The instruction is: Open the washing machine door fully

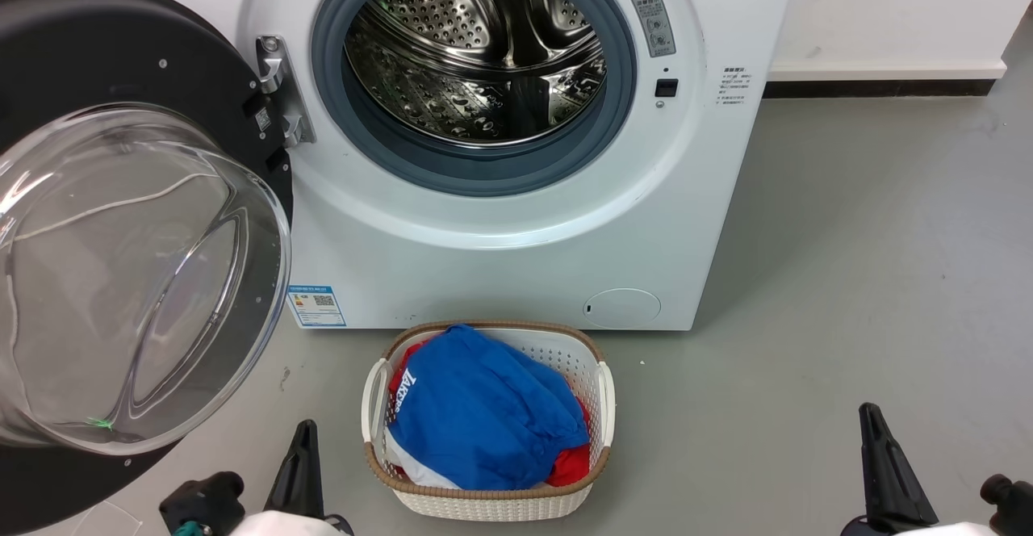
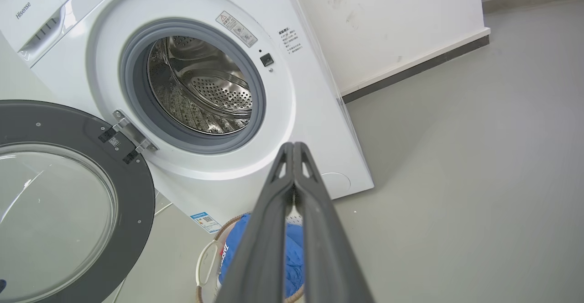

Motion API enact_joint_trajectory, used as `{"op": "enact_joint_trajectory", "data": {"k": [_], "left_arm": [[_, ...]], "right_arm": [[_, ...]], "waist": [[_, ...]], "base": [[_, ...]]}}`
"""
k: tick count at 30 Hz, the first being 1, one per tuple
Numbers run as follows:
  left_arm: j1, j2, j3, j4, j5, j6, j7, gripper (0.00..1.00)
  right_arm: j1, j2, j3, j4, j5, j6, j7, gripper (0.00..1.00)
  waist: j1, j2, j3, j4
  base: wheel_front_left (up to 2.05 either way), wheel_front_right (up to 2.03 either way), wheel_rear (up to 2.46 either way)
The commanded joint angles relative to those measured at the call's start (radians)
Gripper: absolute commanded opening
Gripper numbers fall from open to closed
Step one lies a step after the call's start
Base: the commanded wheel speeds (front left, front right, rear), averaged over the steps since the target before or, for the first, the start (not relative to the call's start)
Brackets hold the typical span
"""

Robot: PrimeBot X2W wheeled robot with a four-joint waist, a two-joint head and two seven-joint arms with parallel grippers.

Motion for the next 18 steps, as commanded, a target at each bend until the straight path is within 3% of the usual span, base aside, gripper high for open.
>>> {"op": "enact_joint_trajectory", "data": {"k": [1,18], "left_arm": [[-0.031,0.000,0.009,-0.011,-0.043,-0.006,0.008,0.00],[-0.068,0.000,0.038,0.004,-0.300,-0.030,0.069,0.00]], "right_arm": [[-0.029,-0.010,0.000,-0.006,0.043,0.000,0.006,0.00],[-0.086,-0.019,-0.002,0.037,0.294,0.000,0.059,0.00]], "waist": [[0.0000,-0.0001,0.000,0.000],[0.0000,-0.0001,0.005,-0.003]], "base": [[0.00,0.00,0.00],[0.00,0.00,0.00]]}}
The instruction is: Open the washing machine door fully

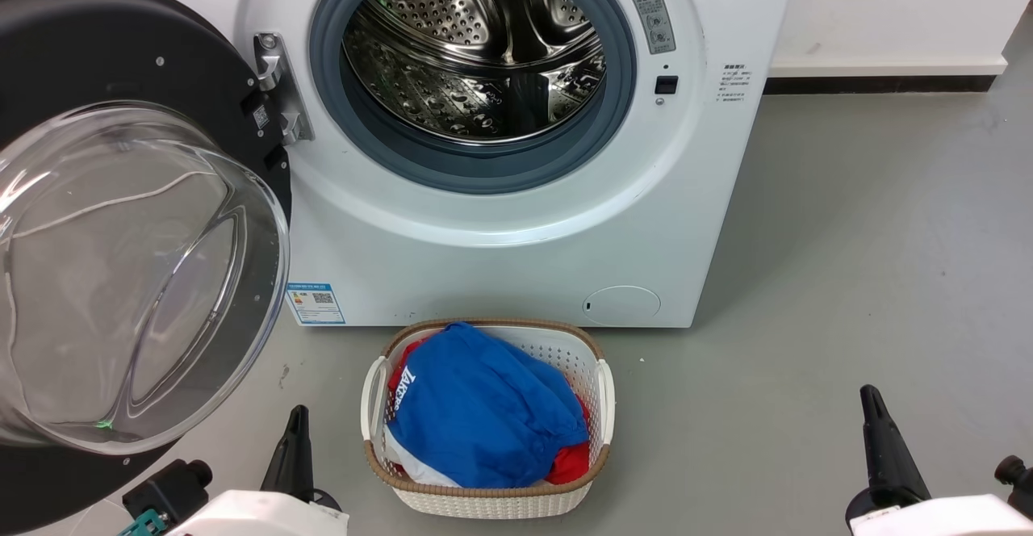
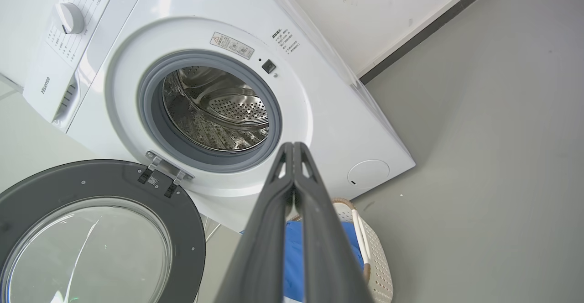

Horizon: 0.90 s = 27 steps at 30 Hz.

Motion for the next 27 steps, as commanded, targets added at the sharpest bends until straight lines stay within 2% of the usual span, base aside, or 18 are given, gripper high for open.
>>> {"op": "enact_joint_trajectory", "data": {"k": [1,27], "left_arm": [[-0.024,0.000,0.008,-0.008,-0.022,-0.004,0.005,0.00],[-0.073,0.000,0.044,0.012,-0.357,-0.038,0.086,0.00]], "right_arm": [[-0.024,-0.009,-0.002,-0.007,0.025,0.000,0.003,0.00],[-0.100,-0.013,-0.013,0.050,0.342,0.000,0.080,0.00]], "waist": [[0.0000,0.0000,0.000,0.000],[0.0000,0.0000,0.008,-0.004]], "base": [[0.00,0.00,0.00],[0.00,0.00,0.00]]}}
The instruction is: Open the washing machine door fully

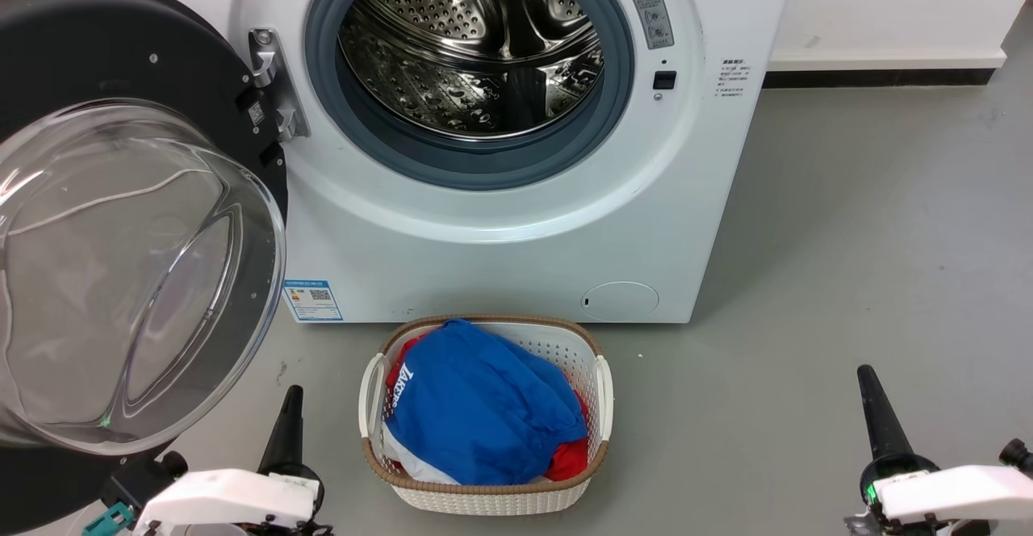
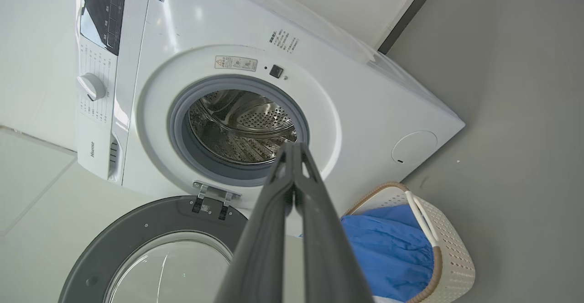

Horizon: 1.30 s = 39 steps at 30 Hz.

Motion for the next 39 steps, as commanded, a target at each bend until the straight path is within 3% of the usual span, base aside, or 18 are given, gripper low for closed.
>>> {"op": "enact_joint_trajectory", "data": {"k": [1,8,39], "left_arm": [[-0.024,0.000,0.006,-0.006,-0.021,-0.007,0.005,0.00],[-0.040,-0.001,0.017,0.001,-0.129,-0.017,0.031,0.00],[-0.079,-0.001,0.048,0.020,-0.410,-0.045,0.099,0.00]], "right_arm": [[-0.028,-0.007,-0.002,-0.005,0.020,0.000,0.003,0.00],[-0.050,-0.007,-0.008,0.015,0.121,0.000,0.030,0.00],[-0.114,-0.001,-0.028,0.064,0.379,0.000,0.103,0.00]], "waist": [[0.0000,-0.0001,0.000,0.000],[0.0000,-0.0001,0.003,-0.002],[0.0000,-0.0001,0.013,-0.006]], "base": [[0.00,0.00,0.00],[0.00,0.00,0.00],[0.00,0.00,0.00]]}}
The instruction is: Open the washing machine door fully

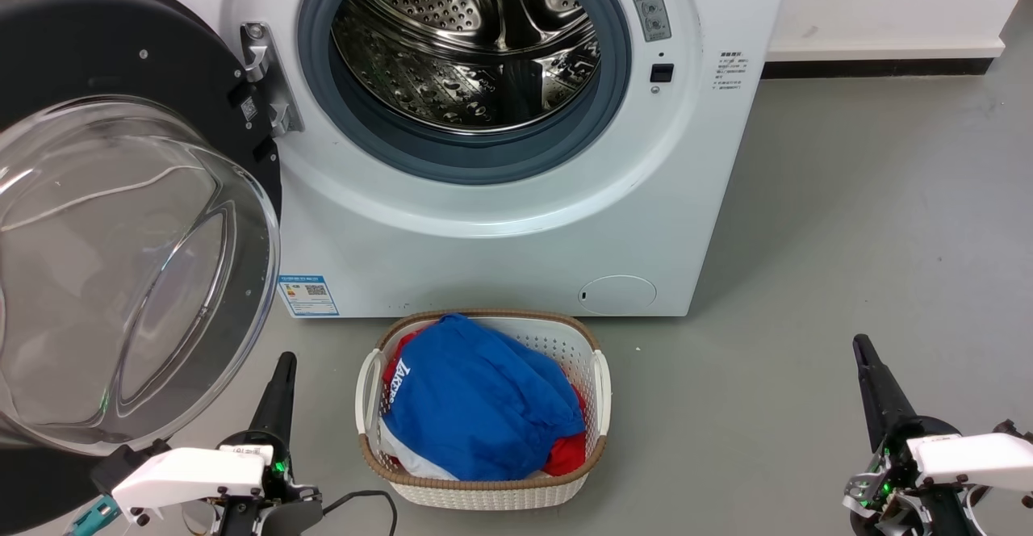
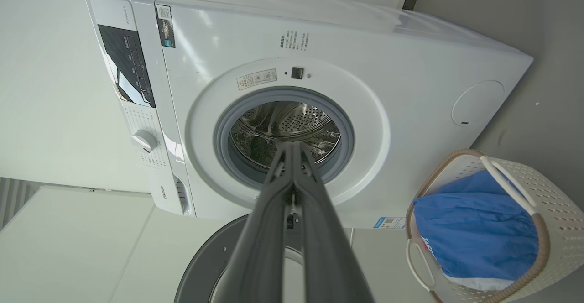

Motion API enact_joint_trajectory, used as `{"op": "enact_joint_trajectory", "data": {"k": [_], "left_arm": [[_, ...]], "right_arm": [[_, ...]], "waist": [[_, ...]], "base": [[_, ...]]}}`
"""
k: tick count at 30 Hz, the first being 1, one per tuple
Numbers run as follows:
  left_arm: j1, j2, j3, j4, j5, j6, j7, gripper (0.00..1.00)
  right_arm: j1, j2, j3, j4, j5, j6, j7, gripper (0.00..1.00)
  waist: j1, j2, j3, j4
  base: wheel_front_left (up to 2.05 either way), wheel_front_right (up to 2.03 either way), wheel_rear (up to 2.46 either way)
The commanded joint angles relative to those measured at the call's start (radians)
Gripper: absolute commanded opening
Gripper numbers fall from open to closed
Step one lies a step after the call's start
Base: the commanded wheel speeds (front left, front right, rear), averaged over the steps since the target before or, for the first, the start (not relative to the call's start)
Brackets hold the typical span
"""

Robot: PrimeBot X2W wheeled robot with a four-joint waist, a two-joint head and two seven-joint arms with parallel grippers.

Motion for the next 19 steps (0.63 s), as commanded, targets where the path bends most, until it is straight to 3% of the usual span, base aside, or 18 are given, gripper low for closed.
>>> {"op": "enact_joint_trajectory", "data": {"k": [1,19], "left_arm": [[-0.016,-0.001,0.003,0.001,-0.021,-0.007,0.005,0.00],[-0.032,-0.001,0.018,0.009,-0.147,-0.019,0.036,0.00]], "right_arm": [[-0.026,-0.001,-0.003,0.001,0.019,0.000,0.007,0.00],[-0.050,0.003,-0.013,0.025,0.134,0.000,0.041,0.00]], "waist": [[0.0000,0.0000,0.000,0.000],[0.0000,0.0000,0.006,-0.003]], "base": [[0.00,0.00,0.00],[0.00,0.00,0.00]]}}
